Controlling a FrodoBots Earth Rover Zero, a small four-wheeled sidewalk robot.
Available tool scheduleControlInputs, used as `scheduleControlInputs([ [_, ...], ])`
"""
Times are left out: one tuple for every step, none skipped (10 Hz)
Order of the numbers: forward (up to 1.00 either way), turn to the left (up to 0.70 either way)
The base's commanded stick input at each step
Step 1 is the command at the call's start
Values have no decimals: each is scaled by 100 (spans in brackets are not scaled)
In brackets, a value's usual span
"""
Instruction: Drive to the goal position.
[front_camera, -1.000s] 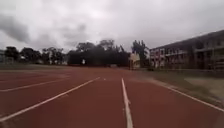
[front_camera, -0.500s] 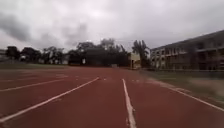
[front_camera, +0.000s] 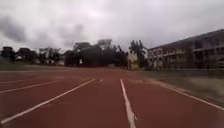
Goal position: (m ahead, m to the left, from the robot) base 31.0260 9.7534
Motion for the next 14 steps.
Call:
scheduleControlInputs([
  [50,0],
  [50,0],
  [50,0],
  [50,0],
  [50,0],
  [50,0],
  [50,0],
  [50,0],
  [50,0],
  [50,0],
  [50,0],
  [50,0],
  [50,0],
  [50,0],
])
